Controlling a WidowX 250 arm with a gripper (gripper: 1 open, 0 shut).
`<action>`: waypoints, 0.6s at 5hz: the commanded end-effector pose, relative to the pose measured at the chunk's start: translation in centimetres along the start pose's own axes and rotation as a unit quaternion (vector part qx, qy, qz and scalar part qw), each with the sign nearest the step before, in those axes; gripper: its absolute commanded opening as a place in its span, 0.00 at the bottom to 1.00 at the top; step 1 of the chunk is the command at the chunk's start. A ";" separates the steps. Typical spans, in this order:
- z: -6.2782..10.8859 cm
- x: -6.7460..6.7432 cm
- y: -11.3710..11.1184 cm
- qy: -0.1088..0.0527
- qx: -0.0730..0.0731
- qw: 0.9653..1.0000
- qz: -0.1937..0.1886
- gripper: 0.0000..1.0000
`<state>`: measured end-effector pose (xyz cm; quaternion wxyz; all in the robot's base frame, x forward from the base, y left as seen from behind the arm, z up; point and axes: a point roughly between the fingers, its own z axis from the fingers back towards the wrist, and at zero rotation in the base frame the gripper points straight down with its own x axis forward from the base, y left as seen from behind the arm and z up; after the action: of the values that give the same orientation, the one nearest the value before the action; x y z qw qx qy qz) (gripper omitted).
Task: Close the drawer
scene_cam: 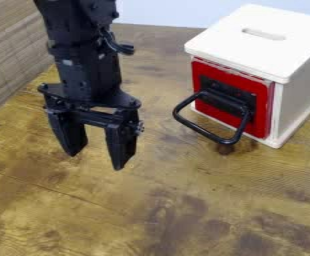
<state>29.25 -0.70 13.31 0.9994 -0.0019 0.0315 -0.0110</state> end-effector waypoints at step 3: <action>1.3 1.2 1.1 -0.009 0.005 1.000 -0.015 1.00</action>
<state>29.99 -0.23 12.58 0.9979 -0.0013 0.0575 -0.0306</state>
